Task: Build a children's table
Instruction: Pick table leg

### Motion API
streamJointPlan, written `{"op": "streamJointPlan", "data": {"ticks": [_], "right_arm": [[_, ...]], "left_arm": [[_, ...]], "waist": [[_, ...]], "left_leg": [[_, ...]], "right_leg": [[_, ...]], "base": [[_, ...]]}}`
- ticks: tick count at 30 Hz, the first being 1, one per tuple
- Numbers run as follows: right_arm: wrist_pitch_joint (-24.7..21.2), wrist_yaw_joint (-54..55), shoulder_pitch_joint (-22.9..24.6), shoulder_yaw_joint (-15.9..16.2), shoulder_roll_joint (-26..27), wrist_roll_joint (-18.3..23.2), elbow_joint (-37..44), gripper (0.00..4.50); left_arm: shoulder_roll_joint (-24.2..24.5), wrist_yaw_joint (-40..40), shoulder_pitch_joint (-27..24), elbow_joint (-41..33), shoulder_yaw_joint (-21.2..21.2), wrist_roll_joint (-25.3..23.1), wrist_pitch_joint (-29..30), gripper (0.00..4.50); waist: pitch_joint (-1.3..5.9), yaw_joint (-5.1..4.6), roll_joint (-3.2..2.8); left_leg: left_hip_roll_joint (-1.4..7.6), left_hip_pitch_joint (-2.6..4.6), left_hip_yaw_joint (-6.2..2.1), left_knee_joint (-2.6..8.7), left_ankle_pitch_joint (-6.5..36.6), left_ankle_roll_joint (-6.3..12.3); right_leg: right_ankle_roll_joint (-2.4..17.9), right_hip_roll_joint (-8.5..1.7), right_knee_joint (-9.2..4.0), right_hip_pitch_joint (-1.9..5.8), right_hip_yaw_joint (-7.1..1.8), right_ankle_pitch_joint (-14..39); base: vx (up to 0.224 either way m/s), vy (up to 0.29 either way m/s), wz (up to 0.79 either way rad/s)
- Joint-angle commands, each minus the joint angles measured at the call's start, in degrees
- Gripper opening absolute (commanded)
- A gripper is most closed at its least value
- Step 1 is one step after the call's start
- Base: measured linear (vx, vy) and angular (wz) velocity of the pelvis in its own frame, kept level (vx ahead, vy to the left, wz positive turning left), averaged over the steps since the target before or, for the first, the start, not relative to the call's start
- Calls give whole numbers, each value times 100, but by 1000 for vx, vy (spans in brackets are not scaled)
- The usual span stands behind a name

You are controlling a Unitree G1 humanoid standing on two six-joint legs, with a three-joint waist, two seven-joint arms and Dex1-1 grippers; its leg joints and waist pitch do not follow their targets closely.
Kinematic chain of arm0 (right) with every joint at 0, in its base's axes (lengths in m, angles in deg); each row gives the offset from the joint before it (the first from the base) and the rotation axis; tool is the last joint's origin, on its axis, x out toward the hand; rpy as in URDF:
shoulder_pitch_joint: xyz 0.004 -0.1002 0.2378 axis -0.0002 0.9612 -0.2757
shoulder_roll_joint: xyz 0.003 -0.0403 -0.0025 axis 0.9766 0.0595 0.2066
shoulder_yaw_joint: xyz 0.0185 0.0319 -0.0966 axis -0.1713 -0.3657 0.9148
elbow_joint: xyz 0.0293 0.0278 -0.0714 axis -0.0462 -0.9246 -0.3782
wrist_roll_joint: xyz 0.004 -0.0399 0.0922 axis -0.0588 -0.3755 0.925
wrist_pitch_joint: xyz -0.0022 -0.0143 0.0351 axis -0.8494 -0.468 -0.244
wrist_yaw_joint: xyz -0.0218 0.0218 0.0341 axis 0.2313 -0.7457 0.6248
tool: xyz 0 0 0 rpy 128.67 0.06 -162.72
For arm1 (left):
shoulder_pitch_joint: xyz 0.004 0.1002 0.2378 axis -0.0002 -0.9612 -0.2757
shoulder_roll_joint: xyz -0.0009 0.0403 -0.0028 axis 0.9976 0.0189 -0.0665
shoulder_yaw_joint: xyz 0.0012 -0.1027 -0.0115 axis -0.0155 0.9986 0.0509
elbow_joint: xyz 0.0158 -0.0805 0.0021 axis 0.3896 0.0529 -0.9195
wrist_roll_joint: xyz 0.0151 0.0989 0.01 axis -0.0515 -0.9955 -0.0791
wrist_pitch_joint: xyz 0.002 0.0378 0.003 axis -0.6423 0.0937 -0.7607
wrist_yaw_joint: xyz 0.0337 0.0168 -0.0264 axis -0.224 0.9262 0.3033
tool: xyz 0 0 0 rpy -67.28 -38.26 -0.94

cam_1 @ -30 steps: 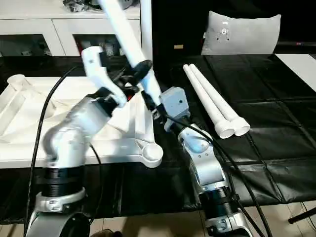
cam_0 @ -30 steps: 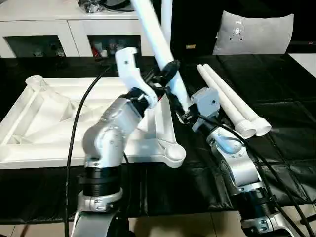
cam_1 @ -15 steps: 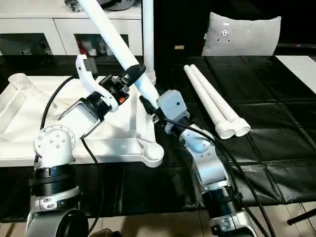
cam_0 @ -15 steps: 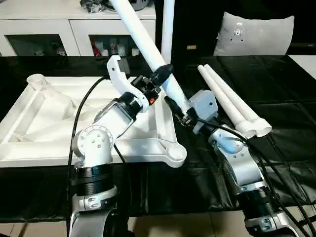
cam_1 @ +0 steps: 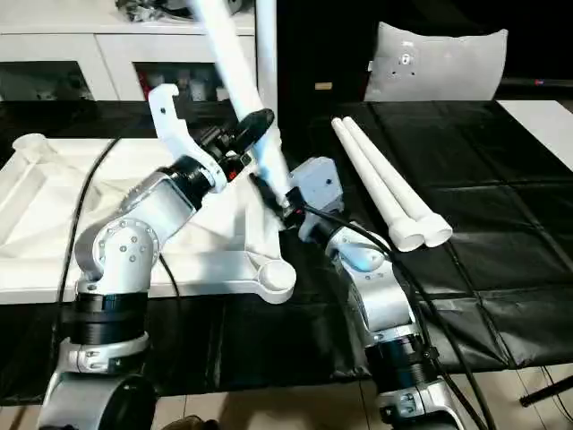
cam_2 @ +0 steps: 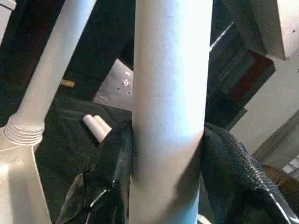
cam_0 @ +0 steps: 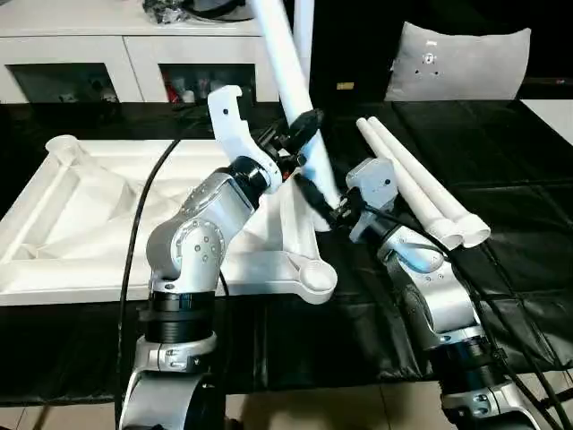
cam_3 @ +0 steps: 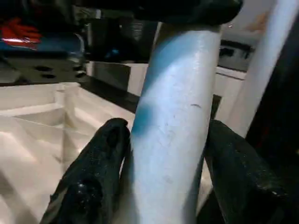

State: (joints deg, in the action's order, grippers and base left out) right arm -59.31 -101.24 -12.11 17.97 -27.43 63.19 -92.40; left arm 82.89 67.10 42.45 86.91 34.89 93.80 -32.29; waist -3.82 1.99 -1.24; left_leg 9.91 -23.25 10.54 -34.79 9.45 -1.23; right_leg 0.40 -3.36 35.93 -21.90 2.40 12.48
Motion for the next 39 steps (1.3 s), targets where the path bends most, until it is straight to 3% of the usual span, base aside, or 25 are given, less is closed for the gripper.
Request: {"op": "streamJointPlan", "data": {"ticks": [1, 8, 12, 13, 15, 16, 17, 19, 21, 25, 29, 31, 34, 39], "right_arm": [[-231, -285, 65, 25, 38, 421, 335, 317], [-504, -411, 169, -278, -18, 922, 758, 376], [-940, -328, 167, -770, -78, 1450, 913, 409], [-1383, -54, 54, -1131, -141, 1736, 945, 409], [-1650, 77, 1, -1238, -199, 1799, 953, 429], [-2085, 147, -89, -1420, -384, 2007, 966, 445], [-2085, 147, -89, -1420, -384, 2007, 966, 445], [-2443, -118, -285, -1788, -807, 2524, 856, 450], [-2670, -268, -352, -1914, -975, 2754, 823, 450], [-3102, -751, -390, -1901, -1292, 3017, 882, 450], [-3794, -1453, -373, -1625, -1743, 3247, 997, 450], [-3903, -1567, -372, -1578, -1815, 3336, 1020, 450], [-4538, -2198, -413, -1445, -2083, 4007, 1196, 450], [-4838, -2701, -539, -1332, -2225, 4195, 1222, 450]], "left_arm": [[157, -17, 173, 16, -56, -160, -187, 185], [465, -122, 210, 169, 10, -244, -143, 185], [681, -371, 241, 292, -5, -217, -26, 185], [823, -589, 250, 320, -47, -157, 61, 185], [880, -659, 251, 322, -70, -149, 75, 185], [981, -810, 257, 311, -81, -66, 139, 185], [981, -810, 257, 311, -81, -66, 139, 185], [1204, -1236, 260, 240, -113, 176, 361, 185], [1277, -1395, 273, 217, -118, 271, 446, 185], [1348, -1657, 337, 183, -47, 510, 614, 185], [1438, -2219, 427, 47, 15, 1041, 990, 185], [1461, -2339, 443, 30, 13, 1141, 1051, 185], [1626, -3050, 505, -192, -105, 1619, 1314, 185], [1804, -3649, 608, -274, -272, 1833, 1497, 185]], "waist": [[453, 20, 57], [446, 26, 35], [454, 59, 29], [446, 63, 24], [454, 68, 9], [451, 68, 18], [458, 79, 17], [464, 90, 38], [466, 107, 40], [463, 136, 57], [459, 163, 72], [455, 172, 73], [452, 189, 80], [443, 195, 83]], "left_leg": [[301, 155, -134, 336, 709, 443], [302, 172, -133, 350, 791, 336], [304, 183, -136, 365, 829, 240], [293, 200, -132, 369, 818, 239], [293, 208, -129, 370, 790, 169], [281, 196, -125, 364, 768, 137], [271, 196, -121, 358, 738, 142], [260, 193, -108, 342, 705, 162], [259, 188, -105, 332, 624, 191], [265, 170, -95, 322, 530, 269], [260, 176, -94, 314, 547, 258], [265, 177, -96, 313, 554, 256], [276, 179, -97, 317, 565, 274], [272, 185, -95, 319, 602, 252]], "right_leg": [[1251, -421, -404, 256, -238, 133], [1215, -423, -420, 239, -240, 298], [1214, -414, -408, 236, -239, 329], [1217, -412, -418, 223, -243, 331], [1215, -398, -406, 219, -234, 318], [1212, -406, -406, 231, -237, 294], [1209, -406, -407, 243, -236, 288], [1215, -418, -408, 252, -238, 286], [1228, -407, -397, 252, -236, 230], [1301, -418, -398, 256, -227, 218], [1339, -423, -400, 271, -224, 373], [1345, -428, -403, 262, -224, 425], [1352, -432, -407, 260, -225, 531], [1326, -431, -416, 242, -220, 691]], "base": [[0, 0, 0], [0, 0, 0], [0, 0, 0], [0, 0, 0], [0, 0, 0], [0, 0, 0], [0, 0, 0], [0, 0, 0], [0, 0, 0], [0, 0, 0], [0, 0, 0], [0, 0, 0], [0, 0, 0], [0, 0, 0]]}}
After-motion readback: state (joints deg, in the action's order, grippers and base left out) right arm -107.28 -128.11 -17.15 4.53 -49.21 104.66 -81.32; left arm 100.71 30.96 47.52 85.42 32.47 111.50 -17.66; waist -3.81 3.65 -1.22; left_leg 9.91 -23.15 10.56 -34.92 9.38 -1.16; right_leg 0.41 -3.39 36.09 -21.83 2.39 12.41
